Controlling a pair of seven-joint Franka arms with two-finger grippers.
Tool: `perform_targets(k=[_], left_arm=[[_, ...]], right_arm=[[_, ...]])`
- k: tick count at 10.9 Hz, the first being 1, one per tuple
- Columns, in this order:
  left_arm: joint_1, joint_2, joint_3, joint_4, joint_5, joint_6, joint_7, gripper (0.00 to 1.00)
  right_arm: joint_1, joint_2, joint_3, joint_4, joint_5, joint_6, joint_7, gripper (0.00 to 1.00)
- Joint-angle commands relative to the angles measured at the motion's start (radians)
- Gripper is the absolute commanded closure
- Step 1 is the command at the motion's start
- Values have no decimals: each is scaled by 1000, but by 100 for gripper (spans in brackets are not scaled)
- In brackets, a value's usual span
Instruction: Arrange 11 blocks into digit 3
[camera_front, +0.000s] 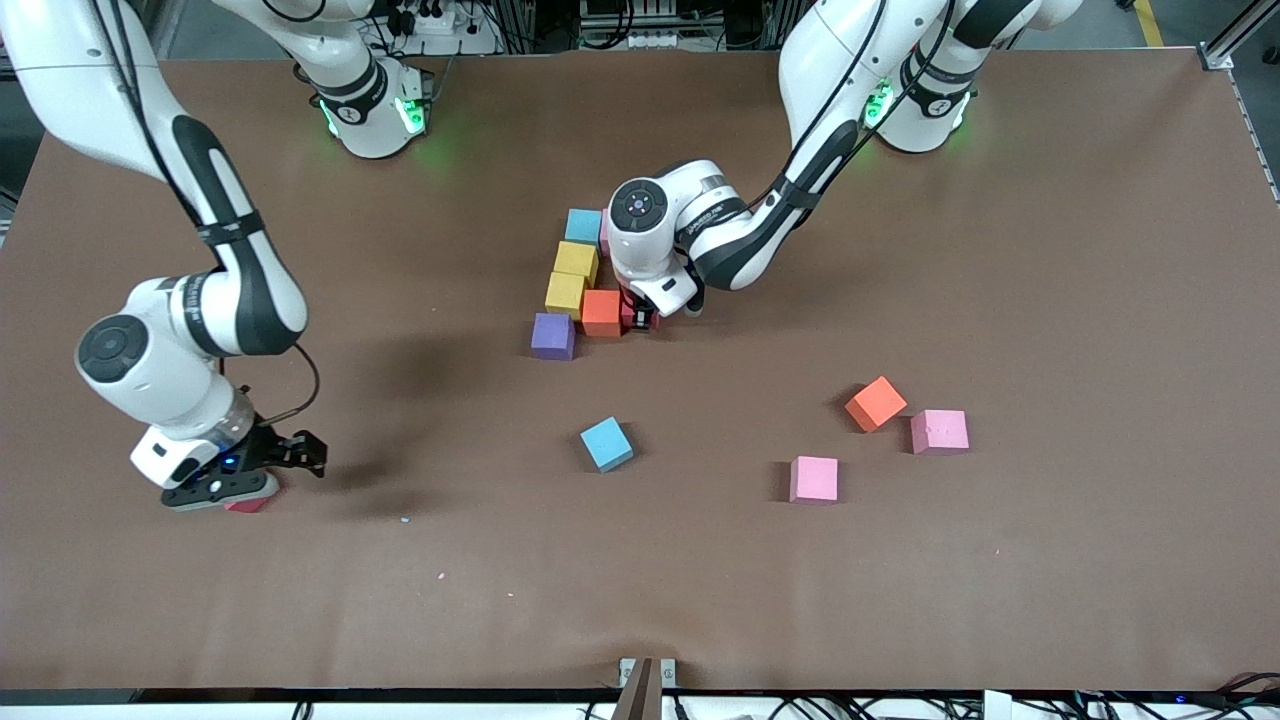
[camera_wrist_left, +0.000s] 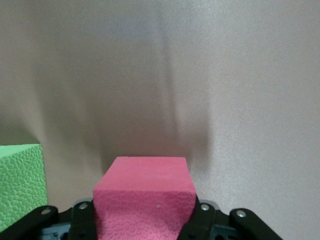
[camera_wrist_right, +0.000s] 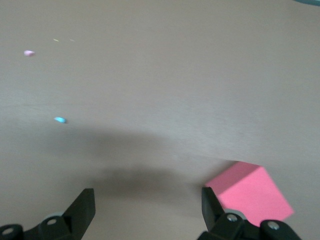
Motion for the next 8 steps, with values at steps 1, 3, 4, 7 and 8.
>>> perform_targets(k=[1, 3, 4, 7, 8], left_arm=[[-18, 29, 11, 38, 27, 2, -13, 89], [-20, 32, 12, 41, 31, 2, -13, 88], [-19, 30, 12, 43, 31, 2, -11, 83], [-14, 19, 14, 40, 40, -10, -13, 0], [-12, 9, 14, 40, 41, -22, -11, 0]], right_arm=[[-42, 27, 16, 37, -14, -14, -18, 5], [-83, 53, 16, 56, -3, -23, -18, 0], [-94, 71, 16, 64, -5, -21, -20, 0], [-126, 102, 16, 70, 6, -21, -12, 0], [-139, 119, 16, 89, 6, -21, -11, 0]])
